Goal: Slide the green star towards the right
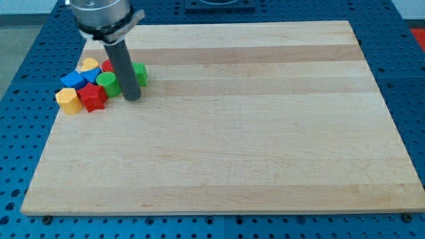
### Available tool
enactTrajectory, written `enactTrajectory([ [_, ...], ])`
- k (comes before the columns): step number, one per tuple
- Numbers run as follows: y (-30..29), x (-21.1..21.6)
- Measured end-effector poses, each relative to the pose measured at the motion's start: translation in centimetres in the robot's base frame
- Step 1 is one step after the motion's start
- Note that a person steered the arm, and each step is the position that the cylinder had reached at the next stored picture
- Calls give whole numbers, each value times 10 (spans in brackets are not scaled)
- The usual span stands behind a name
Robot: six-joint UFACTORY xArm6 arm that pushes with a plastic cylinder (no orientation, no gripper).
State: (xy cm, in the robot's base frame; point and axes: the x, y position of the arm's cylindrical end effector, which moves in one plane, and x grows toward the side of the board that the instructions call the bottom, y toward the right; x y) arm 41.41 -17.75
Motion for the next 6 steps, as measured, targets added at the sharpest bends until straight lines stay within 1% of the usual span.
enactTrajectory([
  [1,-29,11],
  [2,-29,-17],
  [3,-29,-63],
  [4,14,-71],
  [5,75,-27],
  [6,94,36],
])
